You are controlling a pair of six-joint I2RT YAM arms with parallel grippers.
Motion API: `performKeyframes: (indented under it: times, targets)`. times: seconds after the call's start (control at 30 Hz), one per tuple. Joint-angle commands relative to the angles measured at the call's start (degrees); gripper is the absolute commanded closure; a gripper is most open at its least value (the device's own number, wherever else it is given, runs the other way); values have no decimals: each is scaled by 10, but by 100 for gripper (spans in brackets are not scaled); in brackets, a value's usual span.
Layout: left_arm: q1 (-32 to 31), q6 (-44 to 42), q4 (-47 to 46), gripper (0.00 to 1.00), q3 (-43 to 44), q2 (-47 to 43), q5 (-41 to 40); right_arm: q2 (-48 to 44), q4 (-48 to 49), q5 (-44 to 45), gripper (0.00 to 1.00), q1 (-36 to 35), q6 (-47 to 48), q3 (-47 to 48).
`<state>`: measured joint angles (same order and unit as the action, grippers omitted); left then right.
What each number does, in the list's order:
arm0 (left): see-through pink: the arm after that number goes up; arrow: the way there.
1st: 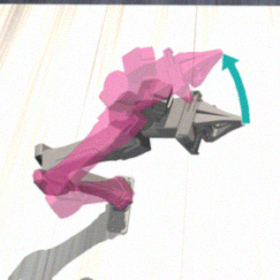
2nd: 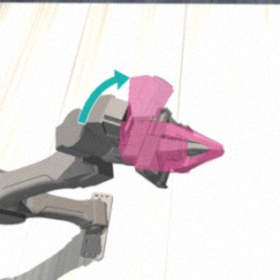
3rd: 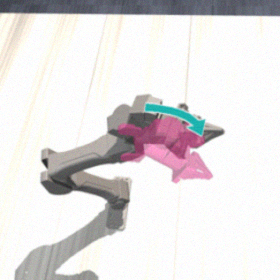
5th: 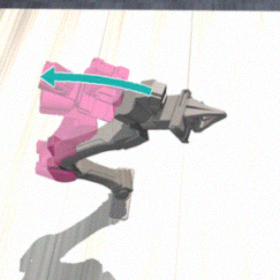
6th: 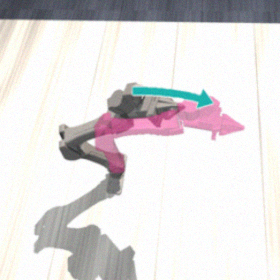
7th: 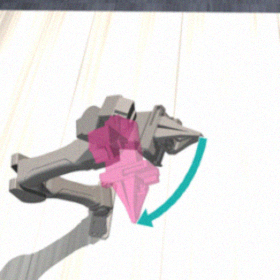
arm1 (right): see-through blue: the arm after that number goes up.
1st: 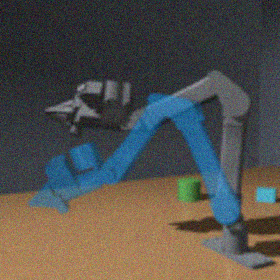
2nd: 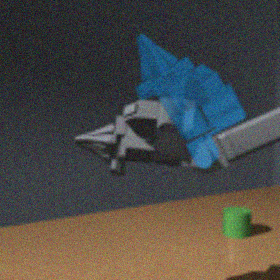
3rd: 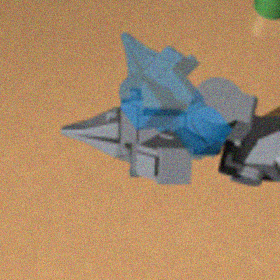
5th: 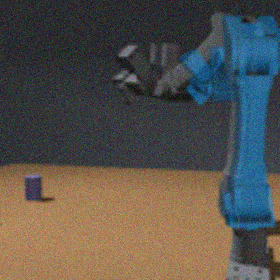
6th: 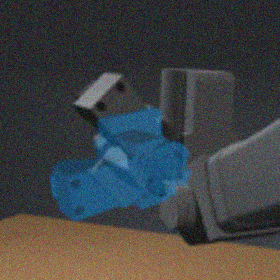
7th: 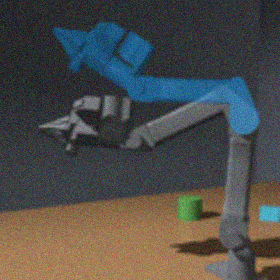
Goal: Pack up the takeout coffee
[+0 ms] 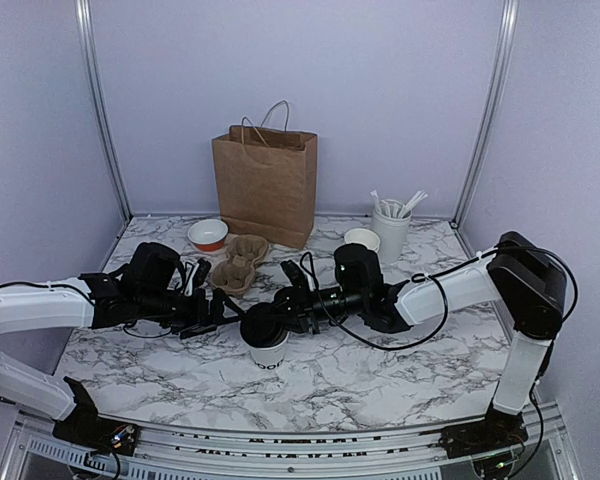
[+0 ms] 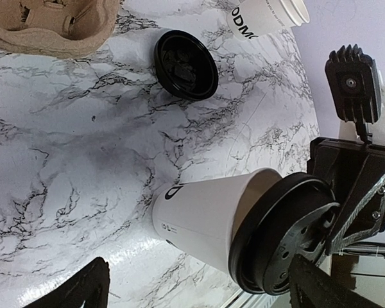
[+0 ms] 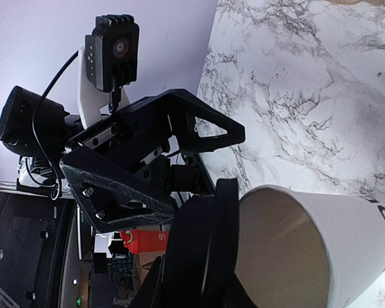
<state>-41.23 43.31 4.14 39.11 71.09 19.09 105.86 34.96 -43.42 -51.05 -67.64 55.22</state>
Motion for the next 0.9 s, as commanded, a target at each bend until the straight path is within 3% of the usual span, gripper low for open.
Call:
performKeyframes:
  times: [0.0, 0.87]
  targets:
    - [0, -2, -6, 3, -7, -5, 6, -7, 15, 3, 83, 2, -2, 3]
    - [-16, -7, -2, 21, -16, 5, 6, -5, 20, 14, 77, 6, 1, -20]
